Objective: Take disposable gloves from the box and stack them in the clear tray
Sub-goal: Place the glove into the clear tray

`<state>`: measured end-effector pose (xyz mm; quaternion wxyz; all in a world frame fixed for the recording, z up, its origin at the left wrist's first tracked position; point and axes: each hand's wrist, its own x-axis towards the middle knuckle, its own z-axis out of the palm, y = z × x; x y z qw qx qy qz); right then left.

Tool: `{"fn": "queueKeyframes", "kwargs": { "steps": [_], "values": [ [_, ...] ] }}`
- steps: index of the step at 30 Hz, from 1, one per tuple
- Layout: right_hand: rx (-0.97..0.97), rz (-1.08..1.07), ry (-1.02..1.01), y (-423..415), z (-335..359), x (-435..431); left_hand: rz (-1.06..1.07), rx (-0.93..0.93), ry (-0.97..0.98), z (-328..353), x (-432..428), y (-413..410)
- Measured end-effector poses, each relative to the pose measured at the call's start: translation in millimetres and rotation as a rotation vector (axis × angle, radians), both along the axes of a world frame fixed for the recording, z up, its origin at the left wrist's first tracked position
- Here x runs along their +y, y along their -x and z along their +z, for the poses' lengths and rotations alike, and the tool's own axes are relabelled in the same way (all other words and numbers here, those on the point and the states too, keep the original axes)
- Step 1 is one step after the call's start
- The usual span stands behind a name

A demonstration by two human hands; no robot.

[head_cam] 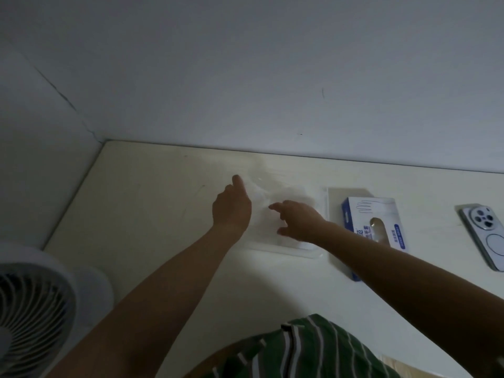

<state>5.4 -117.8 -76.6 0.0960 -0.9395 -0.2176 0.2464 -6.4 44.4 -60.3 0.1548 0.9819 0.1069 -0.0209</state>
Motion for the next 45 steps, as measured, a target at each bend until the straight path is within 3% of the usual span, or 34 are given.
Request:
{"fn": "queueKeyframes", "kwargs": {
  "steps": [4,5,7,10,13,18,24,28,35,38,41,45],
  "values": [
    [0.010,0.005,0.022,-0.9,-7.7,6.8,-0.235,-0.326,-0.163,4.4,-7.5,3.1],
    [0.017,0.014,0.031,-1.0,-8.8,8.7,-0.335,-0.334,-0.173,4.2,-10.3,2.9],
    [0.035,0.033,0.063,-1.5,-10.7,12.4,-0.457,-0.120,-0.159,-1.6,-14.3,1.4],
    [0.041,0.037,0.113,0.0,-12.4,14.4,-0.383,0.291,-0.125,-17.9,-10.8,-0.1],
    [-0.023,0.036,0.203,0.5,-12.7,9.5,-0.370,0.476,-0.149,-26.4,-1.0,-5.2],
    [0.021,-0.070,0.239,-1.3,-15.3,3.7,-0.408,0.536,-0.230,-29.1,1.8,-6.1],
    [0.085,-0.072,0.223,4.4,-31.2,11.6,-0.504,0.454,-0.602,-32.4,-0.6,-9.1],
    [0.085,-0.084,0.206,2.6,-33.4,17.1,-0.539,0.510,-0.679,-35.6,-0.7,-12.2],
    [0.148,-0.085,0.194,3.0,-22.0,15.8,-0.509,0.432,-0.570,-28.6,0.8,-7.2],
    [0.138,-0.104,0.134,0.3,-8.1,9.0,-0.396,0.281,-0.417,-17.7,-2.3,-6.0],
    [0.065,-0.060,0.085,1.1,11.5,2.3,-0.318,0.104,-0.359,-3.3,-11.9,-9.0],
    [-0.128,-0.100,-0.113,-0.8,46.6,-10.8,-0.255,-0.026,-0.077,14.0,-33.5,-12.4]
  ]
}}
